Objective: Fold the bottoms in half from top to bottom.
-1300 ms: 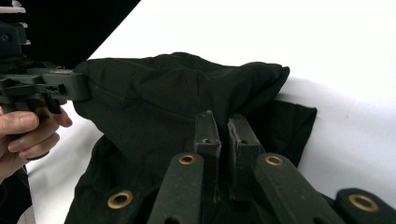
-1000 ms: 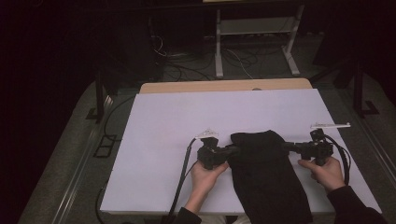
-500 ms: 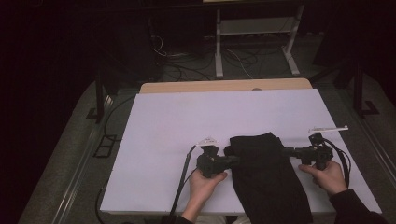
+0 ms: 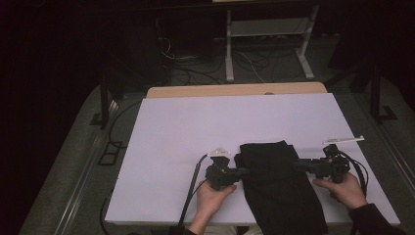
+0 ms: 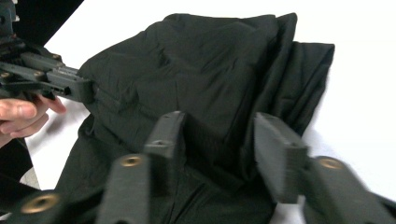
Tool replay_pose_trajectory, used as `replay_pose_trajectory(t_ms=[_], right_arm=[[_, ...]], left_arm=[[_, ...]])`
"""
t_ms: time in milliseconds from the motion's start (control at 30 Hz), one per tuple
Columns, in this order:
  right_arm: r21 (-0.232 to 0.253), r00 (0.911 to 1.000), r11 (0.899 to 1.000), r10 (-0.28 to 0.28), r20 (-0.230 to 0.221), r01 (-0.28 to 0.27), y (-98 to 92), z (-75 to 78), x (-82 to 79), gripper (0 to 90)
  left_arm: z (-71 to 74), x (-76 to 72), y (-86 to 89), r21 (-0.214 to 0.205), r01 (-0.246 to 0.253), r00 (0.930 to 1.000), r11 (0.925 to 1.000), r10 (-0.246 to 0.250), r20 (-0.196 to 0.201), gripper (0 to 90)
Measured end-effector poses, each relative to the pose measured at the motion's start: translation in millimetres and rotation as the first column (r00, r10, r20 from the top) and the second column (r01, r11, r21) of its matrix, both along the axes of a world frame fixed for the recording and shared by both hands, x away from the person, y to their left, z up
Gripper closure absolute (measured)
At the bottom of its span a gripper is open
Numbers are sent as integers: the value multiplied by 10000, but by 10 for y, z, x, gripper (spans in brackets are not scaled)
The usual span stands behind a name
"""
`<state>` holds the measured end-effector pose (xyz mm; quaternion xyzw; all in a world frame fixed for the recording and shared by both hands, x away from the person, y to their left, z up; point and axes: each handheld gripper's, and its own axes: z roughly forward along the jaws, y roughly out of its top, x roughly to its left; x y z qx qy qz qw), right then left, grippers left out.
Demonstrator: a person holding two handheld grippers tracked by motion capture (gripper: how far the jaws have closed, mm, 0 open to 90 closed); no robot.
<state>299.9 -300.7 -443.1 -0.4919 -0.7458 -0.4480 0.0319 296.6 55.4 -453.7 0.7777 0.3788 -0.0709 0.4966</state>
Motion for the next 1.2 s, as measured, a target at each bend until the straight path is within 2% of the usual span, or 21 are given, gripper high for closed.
replay_pose_trajectory(t_ms=[167, 233, 333, 433, 567, 800, 1200], right_arm=[[144, 9998, 9998, -152, 123, 150, -24, 18, 0, 353], [-29, 9997, 9998, -219, 105, 220, -20, 22, 15, 248], [-214, 9992, 9991, -364, 157, 367, -16, 43, 59, 155], [-140, 9991, 9997, -181, 375, 186, -16, 78, 95, 126], [-31, 9985, 9999, 148, 530, -147, 9, 116, 138, 38], [-384, 9963, 9988, 337, 788, -307, 28, 186, 274, 2], [-164, 9954, 9996, 260, 927, -246, -23, 310, 542, 2]], left_arm=[[-27, 0, -4, 108, 55, 10000, 9999, -54, -37, 844], [-32, -2, 0, 91, 37, 10000, 10000, -36, -63, 844], [-41, -8, 2, 76, 34, 10000, 10000, -34, -76, 844], [-51, -10, 0, 70, 44, 9999, 10000, -43, -93, 844], [-58, -16, -1, 50, 42, 9999, 10000, -42, -95, 844], [-54, -18, -3, -7, 27, 9999, 10000, -28, -107, 844], [-50, -7, -33, 58, 89, 9999, 9999, -88, -118, 844]])
